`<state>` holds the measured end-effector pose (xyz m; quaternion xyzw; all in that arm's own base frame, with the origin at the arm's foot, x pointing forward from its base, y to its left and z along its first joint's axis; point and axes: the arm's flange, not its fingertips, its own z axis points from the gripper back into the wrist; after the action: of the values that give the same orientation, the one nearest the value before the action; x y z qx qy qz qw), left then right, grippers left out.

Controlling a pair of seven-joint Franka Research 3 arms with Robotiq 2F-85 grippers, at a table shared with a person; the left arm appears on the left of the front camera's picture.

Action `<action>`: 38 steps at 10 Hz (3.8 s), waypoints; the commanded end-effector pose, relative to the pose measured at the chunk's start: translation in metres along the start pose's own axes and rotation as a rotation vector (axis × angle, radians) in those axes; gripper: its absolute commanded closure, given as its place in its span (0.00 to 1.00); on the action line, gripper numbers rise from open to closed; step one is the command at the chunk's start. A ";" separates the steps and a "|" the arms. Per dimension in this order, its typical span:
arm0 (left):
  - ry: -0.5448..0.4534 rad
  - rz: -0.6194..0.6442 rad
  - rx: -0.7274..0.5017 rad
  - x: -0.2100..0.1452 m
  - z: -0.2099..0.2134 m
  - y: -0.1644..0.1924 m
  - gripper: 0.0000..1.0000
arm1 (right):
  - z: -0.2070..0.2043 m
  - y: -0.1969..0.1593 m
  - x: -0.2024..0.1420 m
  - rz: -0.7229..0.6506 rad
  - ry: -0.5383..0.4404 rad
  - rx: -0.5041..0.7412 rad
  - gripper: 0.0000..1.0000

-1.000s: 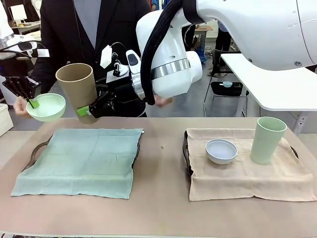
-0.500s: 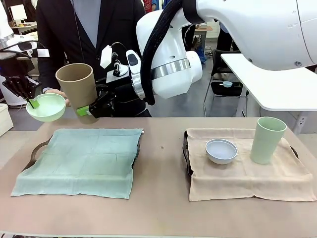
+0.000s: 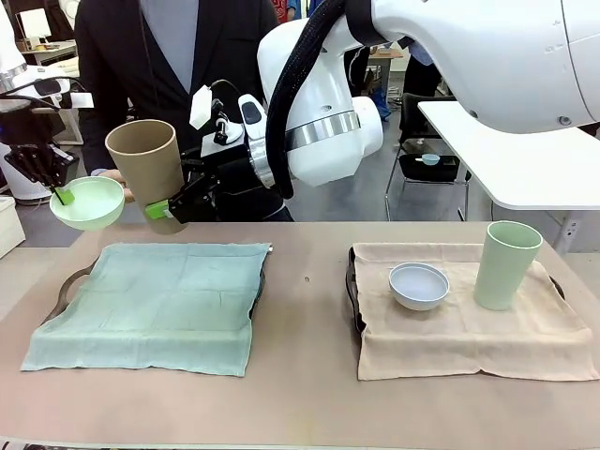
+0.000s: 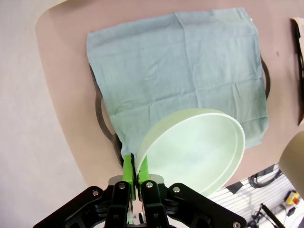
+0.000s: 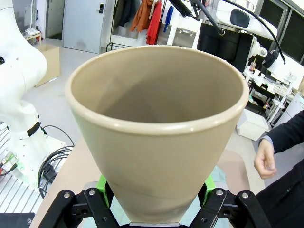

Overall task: Set up a tray with a mat and arrange the tableware.
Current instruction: Place the Picnic Bowl and Reusable plastic cup back onto the Handle tray in front of the human's position.

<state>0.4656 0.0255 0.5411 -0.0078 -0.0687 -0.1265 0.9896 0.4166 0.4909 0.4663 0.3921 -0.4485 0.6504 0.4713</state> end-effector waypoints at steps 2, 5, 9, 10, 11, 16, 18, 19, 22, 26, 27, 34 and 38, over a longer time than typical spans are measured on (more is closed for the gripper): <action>-0.014 -0.012 0.001 0.000 0.002 0.001 1.00 | -0.002 -0.001 0.002 0.009 -0.001 0.010 0.78; -0.014 -0.012 0.001 0.000 0.002 0.001 1.00 | -0.002 -0.001 0.002 0.009 -0.001 0.010 0.78; 0.019 0.015 -0.090 -0.002 -0.063 0.021 0.96 | -0.015 -0.008 -0.062 0.056 -0.058 0.036 0.18; 0.044 0.015 -0.110 -0.004 -0.089 0.027 0.96 | -0.022 -0.007 -0.092 0.029 -0.051 0.052 0.18; 0.045 0.012 -0.143 -0.006 -0.103 0.030 0.96 | -0.028 -0.007 -0.112 0.007 -0.058 0.072 0.18; 0.106 0.019 -0.139 -0.007 -0.126 0.024 0.96 | -0.031 -0.005 -0.143 -0.085 -0.002 0.073 0.18; 0.130 -0.007 -0.152 -0.006 -0.142 0.015 0.96 | -0.036 -0.011 -0.160 -0.153 -0.021 0.084 0.18; 0.134 -0.021 -0.153 -0.001 -0.146 0.013 0.96 | -0.037 -0.018 -0.164 -0.161 -0.035 0.079 0.18; 0.163 -0.022 -0.170 0.005 -0.169 0.013 0.96 | -0.041 -0.027 -0.191 -0.224 -0.039 0.055 0.18; 0.161 -0.011 -0.173 0.013 -0.189 0.015 0.96 | -0.046 -0.033 -0.214 -0.249 -0.006 0.049 0.18; 0.157 -0.015 -0.170 0.015 -0.190 0.015 0.96 | -0.046 -0.034 -0.216 -0.248 -0.009 0.057 0.18; 0.171 -0.022 -0.184 0.007 -0.174 0.023 0.00 | -0.030 -0.020 -0.185 -0.301 0.187 0.054 0.00; 0.159 -0.020 -0.169 -0.008 -0.150 0.038 0.07 | 0.008 -0.005 -0.172 -0.384 0.308 0.040 0.00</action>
<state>0.4970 0.0510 0.3855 -0.0763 0.0214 -0.1292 0.9884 0.4715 0.4520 0.2972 0.3871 -0.2939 0.6135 0.6224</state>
